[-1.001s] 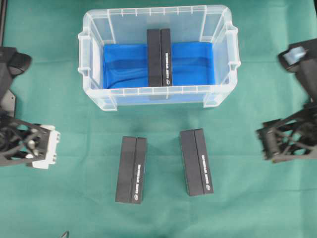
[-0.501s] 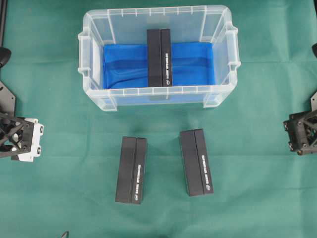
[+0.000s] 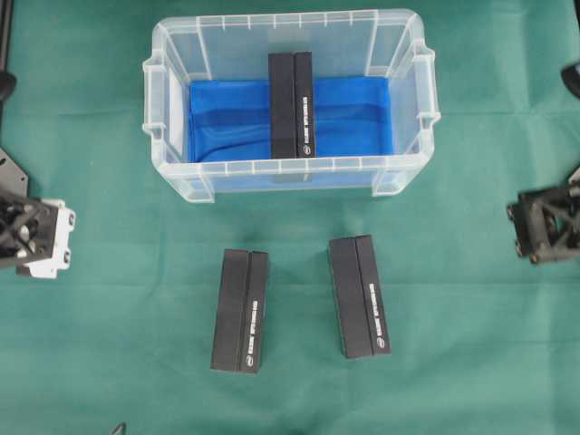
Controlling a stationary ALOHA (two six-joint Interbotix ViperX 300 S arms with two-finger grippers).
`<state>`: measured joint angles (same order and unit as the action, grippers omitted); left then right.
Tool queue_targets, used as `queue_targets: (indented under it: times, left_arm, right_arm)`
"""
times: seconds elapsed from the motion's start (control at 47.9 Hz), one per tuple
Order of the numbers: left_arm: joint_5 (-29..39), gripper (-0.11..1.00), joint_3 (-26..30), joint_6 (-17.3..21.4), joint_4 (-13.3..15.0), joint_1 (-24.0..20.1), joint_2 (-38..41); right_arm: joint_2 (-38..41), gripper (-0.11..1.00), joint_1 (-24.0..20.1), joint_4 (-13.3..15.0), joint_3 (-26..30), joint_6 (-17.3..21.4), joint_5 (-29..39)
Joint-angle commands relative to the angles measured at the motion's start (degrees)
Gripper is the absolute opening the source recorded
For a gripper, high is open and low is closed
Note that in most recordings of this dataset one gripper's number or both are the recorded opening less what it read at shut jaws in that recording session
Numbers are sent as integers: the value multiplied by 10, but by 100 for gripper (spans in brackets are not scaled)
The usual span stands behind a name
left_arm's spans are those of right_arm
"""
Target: Take the box out of the case with both arms.
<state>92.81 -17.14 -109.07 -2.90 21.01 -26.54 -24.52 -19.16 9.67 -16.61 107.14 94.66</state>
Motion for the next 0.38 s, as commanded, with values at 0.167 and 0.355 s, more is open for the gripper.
queue_targets:
  times: [0.167, 0.355]
  left_arm:
    - [3, 91, -4, 65, -3, -70, -19]
    - [4, 91, -6, 158, -3, -157, -24]
  right_arm:
    - [-31, 89, 90, 4, -8, -88, -2]
    - [-46, 89, 176, 5, -21, -167, -3]
